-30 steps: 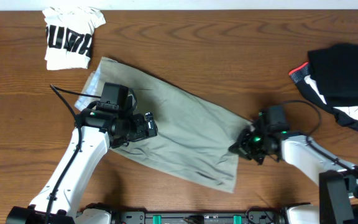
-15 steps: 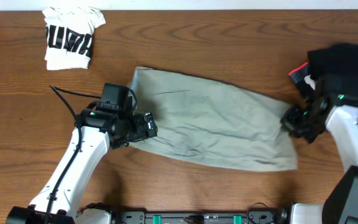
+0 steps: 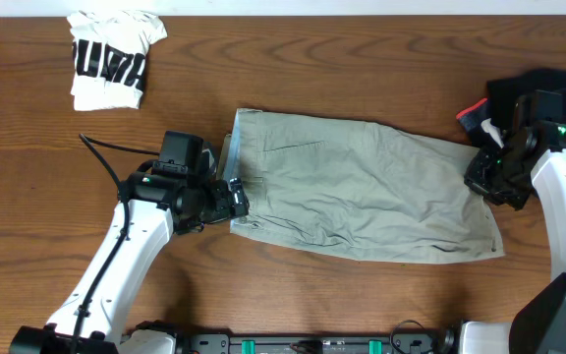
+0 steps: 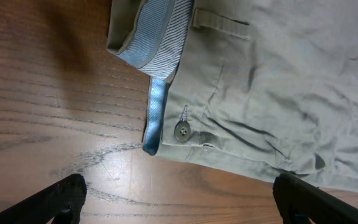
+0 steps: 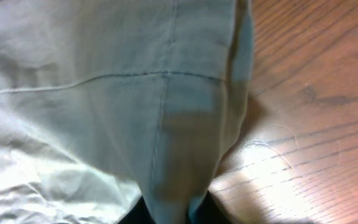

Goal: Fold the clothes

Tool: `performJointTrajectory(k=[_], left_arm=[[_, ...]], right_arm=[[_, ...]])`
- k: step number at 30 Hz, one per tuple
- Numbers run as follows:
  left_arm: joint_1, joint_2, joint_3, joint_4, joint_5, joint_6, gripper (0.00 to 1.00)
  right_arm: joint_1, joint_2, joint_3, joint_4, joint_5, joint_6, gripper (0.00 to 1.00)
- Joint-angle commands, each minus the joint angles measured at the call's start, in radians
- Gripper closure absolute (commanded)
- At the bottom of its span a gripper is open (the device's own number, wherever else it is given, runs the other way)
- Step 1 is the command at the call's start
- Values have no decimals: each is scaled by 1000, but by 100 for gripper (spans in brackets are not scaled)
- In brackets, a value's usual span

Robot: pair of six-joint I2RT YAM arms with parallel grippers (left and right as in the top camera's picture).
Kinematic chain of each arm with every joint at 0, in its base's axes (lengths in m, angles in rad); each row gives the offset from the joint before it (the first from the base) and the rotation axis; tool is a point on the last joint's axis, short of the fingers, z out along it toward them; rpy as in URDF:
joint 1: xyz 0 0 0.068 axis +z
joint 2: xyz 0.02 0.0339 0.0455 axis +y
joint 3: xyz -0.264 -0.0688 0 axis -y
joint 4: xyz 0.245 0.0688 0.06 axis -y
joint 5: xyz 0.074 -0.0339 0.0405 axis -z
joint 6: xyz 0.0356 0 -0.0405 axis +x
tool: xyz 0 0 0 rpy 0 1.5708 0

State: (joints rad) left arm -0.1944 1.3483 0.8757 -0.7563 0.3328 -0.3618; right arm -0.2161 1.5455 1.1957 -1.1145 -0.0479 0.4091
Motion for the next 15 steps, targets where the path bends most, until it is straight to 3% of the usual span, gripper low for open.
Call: performJointTrajectory(k=[1,3,6,15], left_arm=[[-2,-2,0,-3,-10,13,2],[-2,-2,0,-3,-10,13,2],[-2,-2,0,-4,-10,14,2],[-2,-2,0,-7,-10,14,2]], right_arm=[[-5,-1,-6,-2,34,-14,81],[-5,-1,-6,-2,41,-14,53],[-5,-1,-6,-3,42,-14,25],[-29,-1,-6,-41,171,19,5]])
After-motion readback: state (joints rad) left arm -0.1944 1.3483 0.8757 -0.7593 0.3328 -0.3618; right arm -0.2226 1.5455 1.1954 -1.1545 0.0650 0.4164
